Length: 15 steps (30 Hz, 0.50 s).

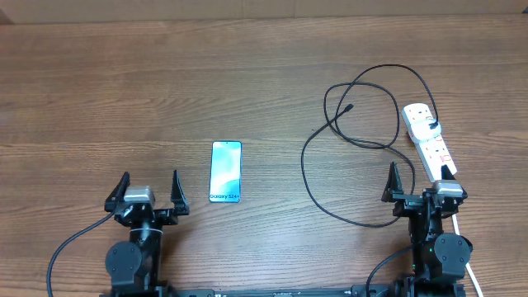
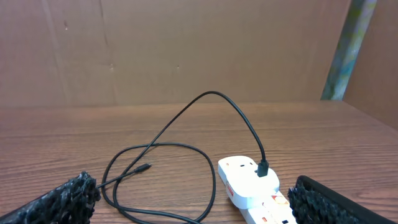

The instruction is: Plug charger to phone and switch on socket

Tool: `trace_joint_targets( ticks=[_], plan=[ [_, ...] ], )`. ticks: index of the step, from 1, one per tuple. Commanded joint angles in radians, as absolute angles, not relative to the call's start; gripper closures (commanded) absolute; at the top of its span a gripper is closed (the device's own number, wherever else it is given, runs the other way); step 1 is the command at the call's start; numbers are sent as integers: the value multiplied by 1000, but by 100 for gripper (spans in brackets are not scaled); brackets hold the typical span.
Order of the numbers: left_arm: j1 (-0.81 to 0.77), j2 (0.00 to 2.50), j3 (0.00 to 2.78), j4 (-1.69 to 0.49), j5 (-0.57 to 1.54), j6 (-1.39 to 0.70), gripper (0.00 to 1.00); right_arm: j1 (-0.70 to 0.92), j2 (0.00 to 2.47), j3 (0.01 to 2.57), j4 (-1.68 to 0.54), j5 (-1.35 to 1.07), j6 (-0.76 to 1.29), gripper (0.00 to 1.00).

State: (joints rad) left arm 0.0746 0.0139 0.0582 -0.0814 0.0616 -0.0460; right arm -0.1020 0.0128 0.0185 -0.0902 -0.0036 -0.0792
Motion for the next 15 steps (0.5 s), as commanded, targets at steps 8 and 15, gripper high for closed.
trace_joint_targets(
  ticks=[8, 15],
  plan=[
    [81, 350, 509, -149, 264, -91, 0, -95, 3, 8, -84, -9, -83, 0],
    [-7, 786, 963, -462, 344, -94, 0, -95, 3, 8, -84, -9, -83, 0]
  ],
)
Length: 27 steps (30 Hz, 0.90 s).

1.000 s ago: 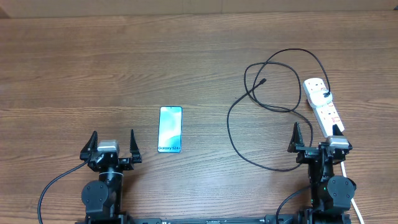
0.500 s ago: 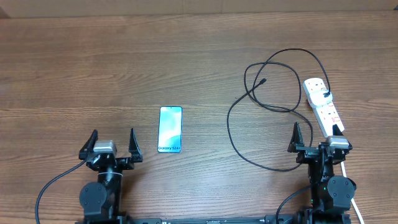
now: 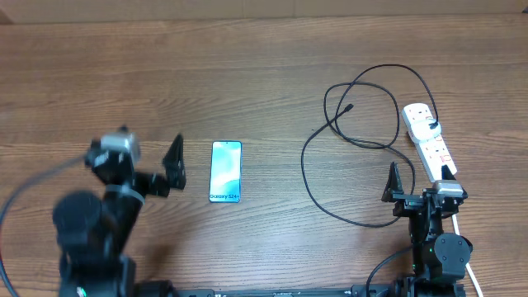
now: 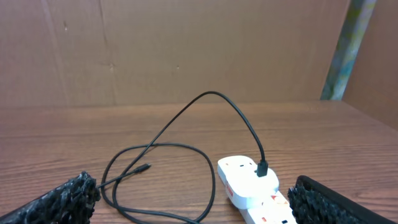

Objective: Plug charger to phone and switch on socket
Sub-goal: 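Move the left gripper over the blue phone and lower onto it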

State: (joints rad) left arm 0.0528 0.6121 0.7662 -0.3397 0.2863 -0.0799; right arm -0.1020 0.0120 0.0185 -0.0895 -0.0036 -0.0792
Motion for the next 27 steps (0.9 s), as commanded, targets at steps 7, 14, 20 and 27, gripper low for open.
trace_joint_targets(
  ticks=[7, 14, 20, 27],
  plan=[
    [-273, 1163, 1343, -866, -51, -199, 0, -95, 3, 8, -84, -9, -83, 0],
    [-456, 1440, 1433, -930, -168, -207, 0, -95, 3, 8, -84, -9, -83, 0],
    [-458, 1621, 1433, -969, -107, -210, 0, -95, 3, 8, -84, -9, -83, 0],
    [-378, 1760, 1423, -962, -43, -445, 0, -95, 3, 8, -84, -9, -83, 0]
  ],
)
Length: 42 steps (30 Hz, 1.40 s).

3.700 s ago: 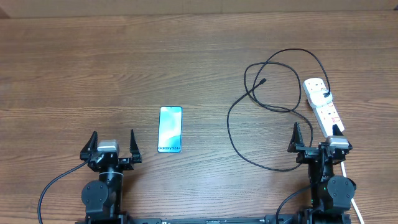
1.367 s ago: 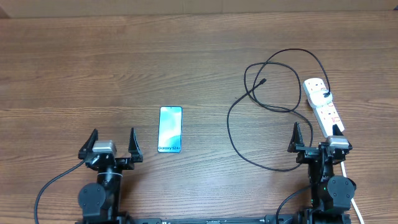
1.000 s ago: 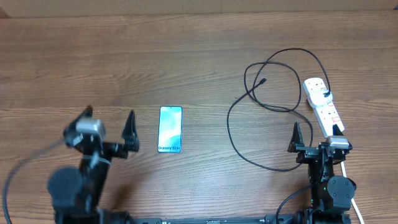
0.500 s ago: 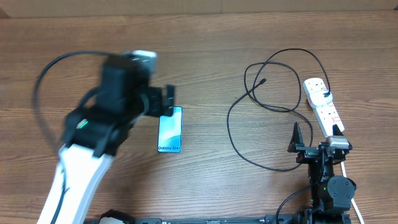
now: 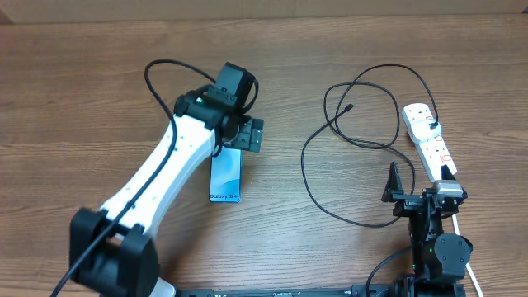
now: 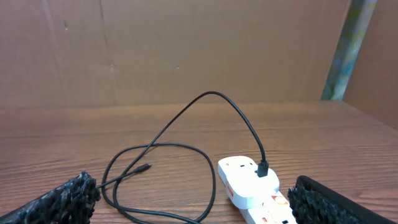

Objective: Plug charger to phone and switch on socket
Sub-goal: 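Move the left gripper over the blue phone and lower onto it, then grasp the blue phone's edge with the left gripper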

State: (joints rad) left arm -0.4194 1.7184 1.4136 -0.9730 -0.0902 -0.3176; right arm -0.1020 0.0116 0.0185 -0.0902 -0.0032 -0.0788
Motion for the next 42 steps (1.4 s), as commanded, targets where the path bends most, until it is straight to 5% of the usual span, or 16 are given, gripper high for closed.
trace_joint_targets(
  ticks=[1, 14, 42],
  plan=[
    [-373, 1776, 1423, -960, -21, -431, 0, -95, 3, 8, -84, -9, -83, 0],
    [-373, 1964, 1420, -1007, -4, -374, 0, -95, 3, 8, -84, -9, -83, 0],
    [-375, 1964, 1201, -890, 30, -345, 0, -95, 3, 8, -84, -9, -83, 0]
  ],
)
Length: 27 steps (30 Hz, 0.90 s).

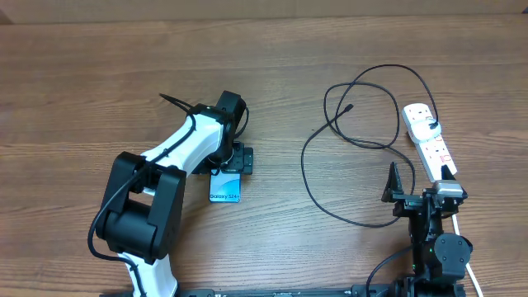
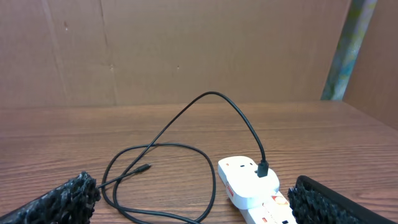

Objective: Plug charger to phone and switch on socket
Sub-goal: 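Grasp the blue phone's edge with the left gripper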

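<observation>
The blue-screened phone point(image 1: 224, 190) lies flat on the wooden table, left of centre. My left gripper point(image 1: 234, 161) reaches down over the phone's far end and hides it; its fingers stand apart across the phone's width. A white power strip point(image 1: 429, 142) lies at the right, also seen as the power strip point(image 2: 252, 185) in the right wrist view, with the black charger cable point(image 1: 307, 165) plugged into its far end. The cable's free plug point(image 1: 351, 107) lies loose on the table. My right gripper point(image 1: 419, 186) rests open near the strip's near end, its fingertips point(image 2: 62, 198) wide apart.
The cable loops over the table between the phone and the strip. A brown board wall point(image 2: 186, 50) stands behind the table. The right arm's base point(image 1: 441, 247) sits at the front edge.
My left gripper has moved down and nearer, from over the phone's far end to low on it, covering more of the phone. The right arm, cable and strip have not moved.
Both arms rested open at the front edge, with the phone and cable untouched. Then the left arm was lifted beside the phone. Later it stood stretched over the phone's far end, and now it sits low on that end. The right arm has stayed still throughout.
</observation>
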Tool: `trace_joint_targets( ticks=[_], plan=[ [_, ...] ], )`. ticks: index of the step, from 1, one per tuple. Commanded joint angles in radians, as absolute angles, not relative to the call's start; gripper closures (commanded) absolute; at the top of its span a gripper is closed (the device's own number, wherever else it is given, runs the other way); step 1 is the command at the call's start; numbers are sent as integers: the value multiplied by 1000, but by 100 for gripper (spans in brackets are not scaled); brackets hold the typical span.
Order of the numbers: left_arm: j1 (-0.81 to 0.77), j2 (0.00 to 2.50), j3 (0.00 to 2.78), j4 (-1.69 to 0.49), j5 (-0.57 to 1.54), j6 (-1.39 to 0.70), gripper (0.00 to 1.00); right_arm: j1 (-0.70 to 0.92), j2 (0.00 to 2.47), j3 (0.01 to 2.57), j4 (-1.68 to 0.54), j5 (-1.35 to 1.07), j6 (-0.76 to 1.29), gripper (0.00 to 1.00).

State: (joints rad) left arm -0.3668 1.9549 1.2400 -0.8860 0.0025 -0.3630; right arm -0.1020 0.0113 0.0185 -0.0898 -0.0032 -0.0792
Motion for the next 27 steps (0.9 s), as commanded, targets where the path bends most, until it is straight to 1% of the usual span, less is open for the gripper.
trace_joint_targets(
  ticks=[1, 2, 5, 10, 12, 16, 17, 18, 19, 21, 27],
  plan=[
    [-376, 1964, 1201, -891, 37, -344, 0, -95, 3, 8, -84, -9, -83, 0],
    [-376, 1964, 1201, -893, 54, -344, 1, -95, 3, 8, -84, -9, -83, 0],
    [-375, 1964, 1201, -901, 58, -344, 9, -95, 3, 8, -84, -9, -83, 0],
    [-375, 1964, 1201, -908, 61, -344, 28, -95, 3, 8, -84, -9, -83, 0],
    [-375, 1964, 1201, -908, 65, -345, 33, -95, 3, 8, -84, -9, -83, 0],
    [-375, 1964, 1201, -909, 72, -344, 32, -95, 3, 8, -84, -9, -83, 0],
    [-375, 1964, 1201, -910, 72, -344, 28, -95, 3, 8, -84, -9, -83, 0],
    [-375, 1964, 1201, -912, 71, -344, 17, -95, 3, 8, -84, -9, -83, 0],
    [-375, 1964, 1201, -915, 71, -344, 9, -95, 3, 8, -84, -9, -83, 0],
    [-375, 1964, 1201, -919, 72, -344, 0, -95, 3, 8, -84, -9, -83, 0],
    [-375, 1964, 1201, -946, 72, -344, 0, -95, 3, 8, -84, -9, -83, 0]
  ],
)
